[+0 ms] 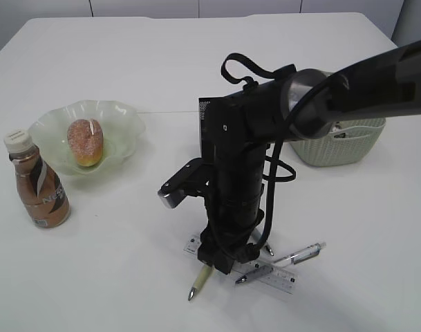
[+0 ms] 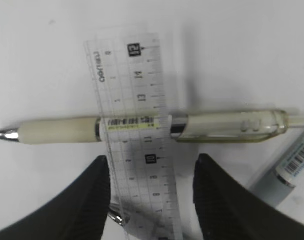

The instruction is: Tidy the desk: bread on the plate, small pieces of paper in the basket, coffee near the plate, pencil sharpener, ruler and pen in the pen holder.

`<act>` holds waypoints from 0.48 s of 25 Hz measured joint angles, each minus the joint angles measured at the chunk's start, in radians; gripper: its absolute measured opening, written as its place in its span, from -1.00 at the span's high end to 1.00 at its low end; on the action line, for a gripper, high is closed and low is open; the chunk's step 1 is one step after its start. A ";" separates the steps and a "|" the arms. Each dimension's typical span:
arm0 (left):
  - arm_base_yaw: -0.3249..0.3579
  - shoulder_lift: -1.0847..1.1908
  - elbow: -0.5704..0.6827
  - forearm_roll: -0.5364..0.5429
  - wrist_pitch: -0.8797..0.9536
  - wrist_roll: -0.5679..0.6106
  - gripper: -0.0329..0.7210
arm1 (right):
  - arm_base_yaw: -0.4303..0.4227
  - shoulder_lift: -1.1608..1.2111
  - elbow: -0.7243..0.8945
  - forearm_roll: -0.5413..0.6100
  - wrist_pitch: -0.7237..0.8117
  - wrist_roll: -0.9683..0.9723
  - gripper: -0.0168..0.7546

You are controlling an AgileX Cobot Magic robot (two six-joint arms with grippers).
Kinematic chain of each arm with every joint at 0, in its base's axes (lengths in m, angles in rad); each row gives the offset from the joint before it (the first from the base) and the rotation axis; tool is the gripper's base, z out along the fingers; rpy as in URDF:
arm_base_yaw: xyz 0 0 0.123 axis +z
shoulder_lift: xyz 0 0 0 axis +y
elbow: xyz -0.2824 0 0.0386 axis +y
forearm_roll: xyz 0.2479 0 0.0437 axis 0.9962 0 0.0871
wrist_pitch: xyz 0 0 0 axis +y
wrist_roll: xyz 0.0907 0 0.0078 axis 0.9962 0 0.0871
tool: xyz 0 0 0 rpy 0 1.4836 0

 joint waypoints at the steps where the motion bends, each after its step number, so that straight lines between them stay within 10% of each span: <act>1: 0.000 0.000 0.000 0.000 0.000 0.000 -0.10 | 0.000 0.000 0.000 0.000 0.002 0.002 -0.14; 12: 0.000 0.000 0.000 0.002 0.000 0.000 -0.09 | 0.000 0.000 0.000 0.013 0.004 0.034 -0.19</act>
